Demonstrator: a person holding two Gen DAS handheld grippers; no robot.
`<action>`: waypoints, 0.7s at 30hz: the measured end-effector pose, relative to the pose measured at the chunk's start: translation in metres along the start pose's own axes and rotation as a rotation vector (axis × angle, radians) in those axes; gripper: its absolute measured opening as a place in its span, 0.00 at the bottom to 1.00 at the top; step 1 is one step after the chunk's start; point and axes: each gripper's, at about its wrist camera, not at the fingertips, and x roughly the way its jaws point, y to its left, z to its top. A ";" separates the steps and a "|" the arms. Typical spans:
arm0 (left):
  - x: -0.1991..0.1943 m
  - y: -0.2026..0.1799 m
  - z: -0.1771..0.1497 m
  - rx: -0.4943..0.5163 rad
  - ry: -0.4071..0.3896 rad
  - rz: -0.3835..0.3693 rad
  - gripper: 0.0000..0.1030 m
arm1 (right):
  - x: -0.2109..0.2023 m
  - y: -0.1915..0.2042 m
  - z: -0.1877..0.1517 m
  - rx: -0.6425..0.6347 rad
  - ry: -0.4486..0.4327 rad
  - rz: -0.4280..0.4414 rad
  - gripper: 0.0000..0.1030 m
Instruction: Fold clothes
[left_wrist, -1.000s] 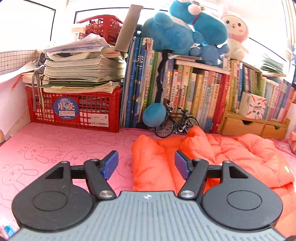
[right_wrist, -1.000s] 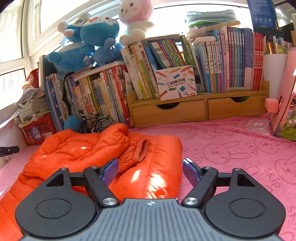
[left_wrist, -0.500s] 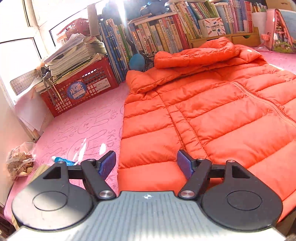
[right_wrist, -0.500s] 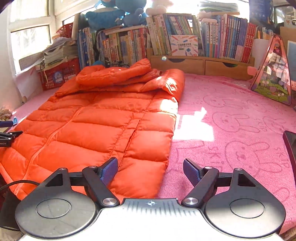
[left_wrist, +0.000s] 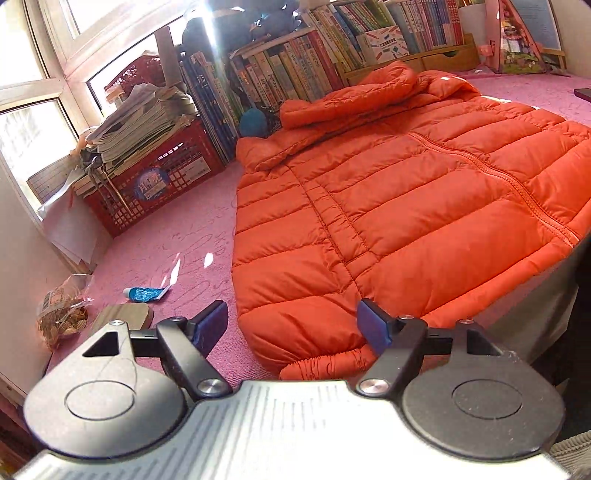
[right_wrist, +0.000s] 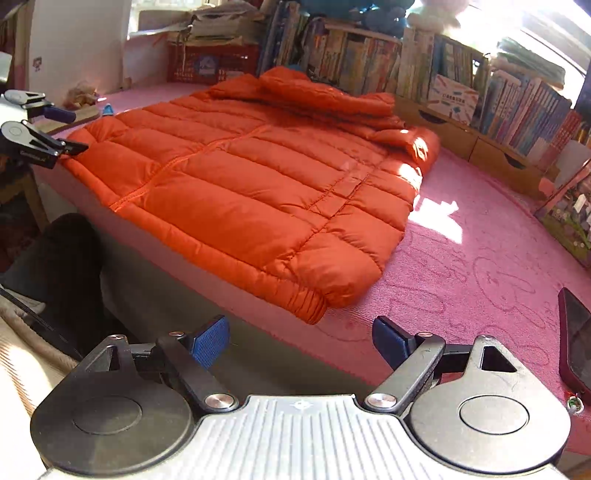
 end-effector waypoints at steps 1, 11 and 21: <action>-0.003 -0.001 -0.001 0.000 0.000 -0.013 0.76 | 0.003 0.011 -0.001 -0.062 -0.009 -0.020 0.82; -0.015 -0.001 -0.004 0.002 -0.017 -0.038 0.78 | -0.005 -0.007 0.058 0.040 -0.247 -0.095 0.37; -0.018 0.002 0.009 0.003 -0.070 -0.027 0.78 | 0.091 -0.070 0.146 0.254 -0.206 -0.012 0.35</action>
